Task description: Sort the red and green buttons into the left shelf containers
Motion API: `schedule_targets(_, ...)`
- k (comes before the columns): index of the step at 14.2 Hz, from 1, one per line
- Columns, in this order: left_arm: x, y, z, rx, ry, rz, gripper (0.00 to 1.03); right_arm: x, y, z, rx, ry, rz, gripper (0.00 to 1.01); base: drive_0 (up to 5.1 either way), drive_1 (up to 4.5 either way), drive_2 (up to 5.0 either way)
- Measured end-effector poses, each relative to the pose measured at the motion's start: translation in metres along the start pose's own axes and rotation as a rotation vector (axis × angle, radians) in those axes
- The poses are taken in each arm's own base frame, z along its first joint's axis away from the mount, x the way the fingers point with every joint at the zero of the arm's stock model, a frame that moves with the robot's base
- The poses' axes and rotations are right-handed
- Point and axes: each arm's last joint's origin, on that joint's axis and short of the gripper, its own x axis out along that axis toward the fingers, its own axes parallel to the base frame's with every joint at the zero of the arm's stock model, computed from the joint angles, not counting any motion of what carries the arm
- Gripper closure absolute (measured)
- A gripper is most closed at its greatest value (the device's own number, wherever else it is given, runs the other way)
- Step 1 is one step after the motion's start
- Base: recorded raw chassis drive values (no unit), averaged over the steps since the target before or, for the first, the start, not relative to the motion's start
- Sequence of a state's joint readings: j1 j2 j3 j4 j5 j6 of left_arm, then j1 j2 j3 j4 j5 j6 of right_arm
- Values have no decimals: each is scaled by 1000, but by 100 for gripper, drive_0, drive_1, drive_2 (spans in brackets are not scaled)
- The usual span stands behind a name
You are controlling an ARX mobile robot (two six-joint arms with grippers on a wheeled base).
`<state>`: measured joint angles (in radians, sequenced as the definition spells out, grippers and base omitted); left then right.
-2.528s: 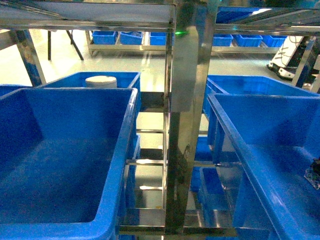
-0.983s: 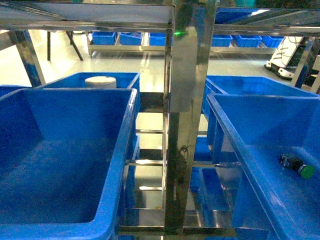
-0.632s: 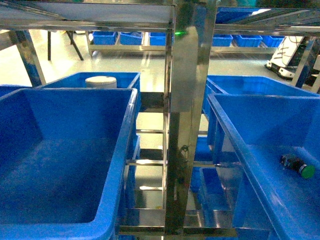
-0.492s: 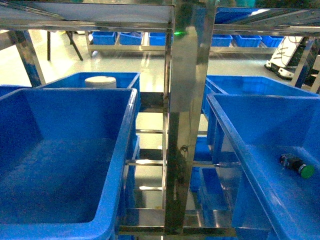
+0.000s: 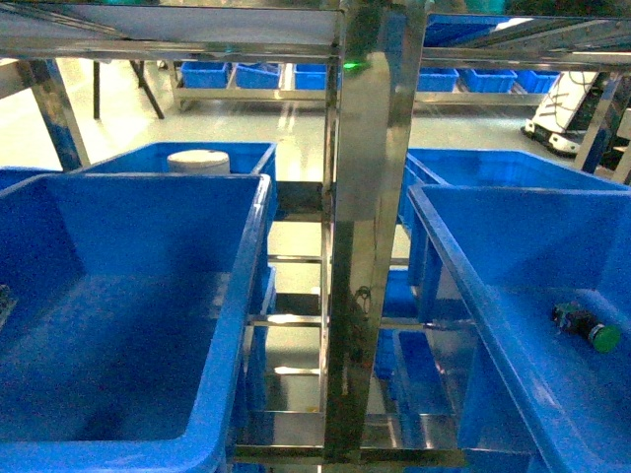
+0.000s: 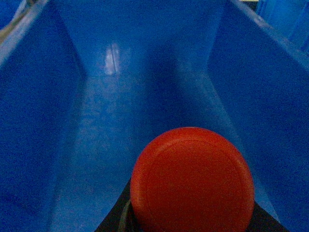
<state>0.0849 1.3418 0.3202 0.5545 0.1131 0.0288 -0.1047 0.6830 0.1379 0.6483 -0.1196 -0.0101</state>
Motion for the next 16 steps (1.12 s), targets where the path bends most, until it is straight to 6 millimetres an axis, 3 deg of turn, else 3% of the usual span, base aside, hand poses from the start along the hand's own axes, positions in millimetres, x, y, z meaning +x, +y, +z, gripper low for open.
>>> schedule_targets(5, 33, 10, 19, 42, 32, -14, 76, 0, 0, 0, 0, 0, 0, 3, 0, 0, 0)
schedule_targets(6, 36, 8, 21, 70, 31, -11, 55, 0, 0, 0, 0, 0, 0, 3, 0, 0, 0)
schedule_targets(8, 35, 6, 22, 76, 24, -13, 33, 0, 0, 0, 0, 0, 0, 3, 0, 0, 0)
schedule_targets(10, 25, 1, 25, 82, -16, 2, 3, 0, 0, 0, 0, 0, 0, 3, 0, 0, 0)
schedule_targets(16, -38, -10, 22, -30, -119, -73, 5, 0, 0, 0, 0, 0, 0, 3, 0, 0, 0)
